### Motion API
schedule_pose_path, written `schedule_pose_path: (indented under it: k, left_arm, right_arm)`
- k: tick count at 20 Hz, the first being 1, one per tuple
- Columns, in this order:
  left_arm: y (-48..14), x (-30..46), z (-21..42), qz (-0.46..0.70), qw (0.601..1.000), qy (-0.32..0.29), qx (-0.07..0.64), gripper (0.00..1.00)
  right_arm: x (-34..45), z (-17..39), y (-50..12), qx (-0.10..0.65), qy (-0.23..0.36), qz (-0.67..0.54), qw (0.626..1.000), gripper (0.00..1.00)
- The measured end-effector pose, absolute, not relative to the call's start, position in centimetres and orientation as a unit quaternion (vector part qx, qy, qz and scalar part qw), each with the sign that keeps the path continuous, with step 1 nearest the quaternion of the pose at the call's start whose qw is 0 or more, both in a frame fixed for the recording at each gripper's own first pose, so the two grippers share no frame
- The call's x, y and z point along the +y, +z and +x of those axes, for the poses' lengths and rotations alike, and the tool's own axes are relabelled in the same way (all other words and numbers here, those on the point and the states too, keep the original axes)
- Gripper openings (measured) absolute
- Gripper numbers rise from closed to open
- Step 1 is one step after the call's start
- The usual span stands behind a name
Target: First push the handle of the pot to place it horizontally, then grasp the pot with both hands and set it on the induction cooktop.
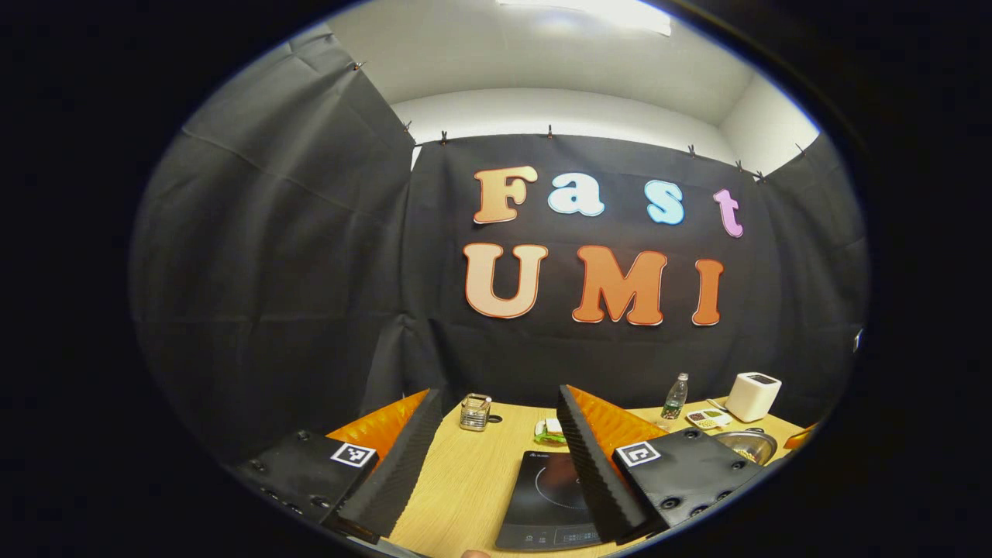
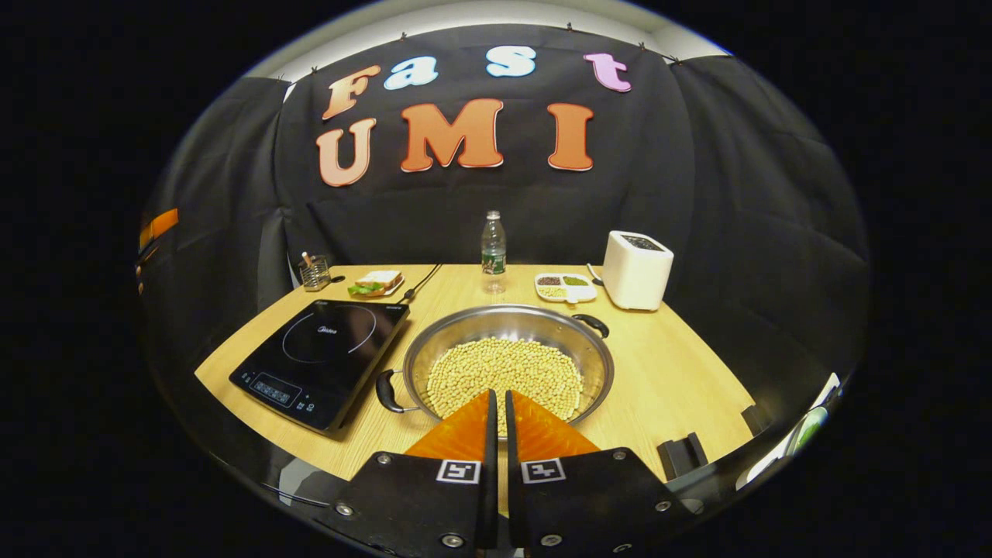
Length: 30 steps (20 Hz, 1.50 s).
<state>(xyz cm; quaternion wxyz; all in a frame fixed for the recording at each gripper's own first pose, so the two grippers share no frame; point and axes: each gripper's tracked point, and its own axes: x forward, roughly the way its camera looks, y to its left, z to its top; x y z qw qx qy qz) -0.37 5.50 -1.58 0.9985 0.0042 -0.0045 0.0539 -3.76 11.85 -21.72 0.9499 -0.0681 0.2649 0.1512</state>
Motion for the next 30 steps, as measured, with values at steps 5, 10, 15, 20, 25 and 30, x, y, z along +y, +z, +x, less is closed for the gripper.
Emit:
schedule_pose_path:
  k: [5,10,15,20,25,30]
  left_arm:
    - [-2.1,5.6,-0.4,0.006,0.999,0.051,0.002,0.97]
    - [-2.3,6.0,-0.6,0.009,0.999,0.049,0.004,0.97]
    - [-2.7,6.6,-0.6,0.010,0.999,0.050,0.007,0.97]
    - [-3.2,7.3,-0.3,0.006,0.998,0.054,0.015,0.97]
    - [-3.1,7.9,-0.3,-0.004,0.998,0.057,0.012,0.97]
    - [-3.0,8.7,-0.1,0.007,0.998,0.068,0.013,0.97]
  right_arm:
    - [13.6,-4.7,-24.3,0.291,0.172,-0.077,0.938,0.05]
    - [15.6,-5.6,-26.6,0.319,0.190,-0.081,0.925,0.05]
    - [17.3,-6.6,-28.6,0.341,0.206,-0.090,0.913,0.05]
    - [19.1,-6.5,-30.1,0.360,0.213,-0.098,0.903,0.06]
    - [20.8,-6.4,-31.3,0.378,0.215,-0.096,0.895,0.06]
    - [22.5,-5.8,-31.2,0.381,0.217,-0.091,0.894,0.06]
